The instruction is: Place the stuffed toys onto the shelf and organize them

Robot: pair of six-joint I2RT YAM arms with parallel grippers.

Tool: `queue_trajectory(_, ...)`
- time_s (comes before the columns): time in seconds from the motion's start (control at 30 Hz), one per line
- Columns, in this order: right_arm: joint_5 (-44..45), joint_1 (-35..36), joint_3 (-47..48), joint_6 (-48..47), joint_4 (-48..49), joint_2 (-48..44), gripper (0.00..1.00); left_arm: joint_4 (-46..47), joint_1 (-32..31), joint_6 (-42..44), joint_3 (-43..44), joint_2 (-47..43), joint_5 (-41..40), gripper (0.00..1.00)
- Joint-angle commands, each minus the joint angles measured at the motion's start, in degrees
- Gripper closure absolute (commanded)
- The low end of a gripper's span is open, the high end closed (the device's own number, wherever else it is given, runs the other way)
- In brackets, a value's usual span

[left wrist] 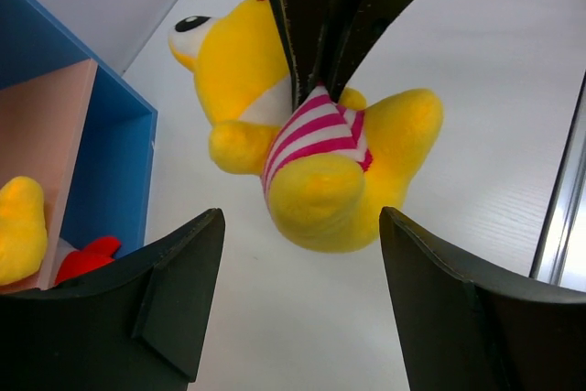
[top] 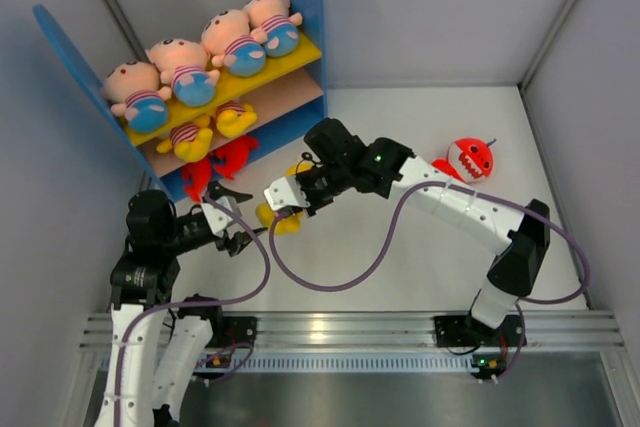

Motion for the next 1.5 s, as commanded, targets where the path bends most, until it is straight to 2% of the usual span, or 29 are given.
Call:
queue_trajectory(0.0,-1.34,2.03,4.2,-2.44,0.51,0.39,1.0,-1.07,-0.25,-0.56,-0.26,-1.4,2.78,0.25)
queue_trajectory(0.2,-2.66,3.52,5.43,-3.15,2.79,0.65,1.0,-1.16,-0.25,-0.11,0.71,0.17,5.5,0.27)
queue_trajectory(0.33,-3.98,4.23,5.52,-3.15,4.81,1.09,1.0,-1.07,-0.33,-0.64,0.98,1.49,7.0,0.4)
queue_trajectory(0.37,-4.59,4.23,5.52,-3.15,5.16,1.09,1.0,-1.07,-0.34,-0.47,1.06,1.59,7.0,0.58)
queue_trajectory(0.43,-5.21,4.23,5.69,-3.32,6.48,1.36,1.0,-1.07,-0.42,-0.38,1.76,2.37,6.12,0.71)
queue_trajectory(0.47,-5.65,4.23,5.78,-3.24,7.01,1.53,1.0,-1.16,-0.42,-0.38,2.03,2.55,5.6,0.9)
queue_trajectory(0.5,-5.91,4.23,5.87,-3.15,7.54,1.71,1.0,-1.16,-0.42,-0.47,2.29,3.07,5.07,0.99)
queue_trajectory(0.6,-5.65,4.23,5.61,-0.7,9.55,2.15,1.0,-1.16,-0.42,-1.51,3.52,3.69,2.35,1.0)
queue_trajectory(0.63,-5.04,4.23,4.13,0.97,11.39,1.8,0.9,-1.16,-0.42,-2.13,4.13,3.87,0.25,1.0)
queue_trajectory(0.7,-2.06,4.05,0.79,5.79,18.85,0.92,0.79,-1.16,-0.42,-4.32,4.66,4.31,-2.92,1.0)
queue_trajectory(0.73,-1.35,3.96,-3.23,7.12,21.4,-0.3,0.59,-1.16,-0.42,-5.12,4.75,4.48,-6.67,1.0)
queue_trajectory(0.8,0.67,3.44,-7.12,11.06,28.67,-1.62,0.46,-1.16,-0.42,-6.52,4.58,5.19,-10.04,1.0)
queue_trajectory(0.83,1.03,3.17,-10.1,12.57,30.55,-2.94,0.33,-1.16,-0.42,-6.62,4.23,5.28,-11.27,1.0)
queue_trajectory(0.9,2.08,2.21,-12.49,16.86,35.63,-5.05,0.26,-1.16,-0.42,-7.06,3.62,5.28,-13.74,1.0)
queue_trajectory(1.0,2.26,0.54,-18.54,21.72,41.27,-8.47,0.19,-0.55,-0.42,-7.06,3.09,5.98,-15.32,1.0)
queue_trajectory(1.1,2.17,-2.1,-22.41,25.23,42.34,-11.72,0.14,1.74,-0.42,-7.5,3.44,7.9,-18.74,1.0)
queue_trajectory(1.33,5.33,-6.23,-32.53,28.93,44.97,-22.19,0.13,12.02,-0.42,-12.41,5.81,14.5,-24.64,1.0)
queue_trajectory(1.47,8.4,-8.95,-39.64,33.31,52.78,-29.04,0.12,17.9,-0.51,-17.76,6.25,18.97,-25.52,1.0)
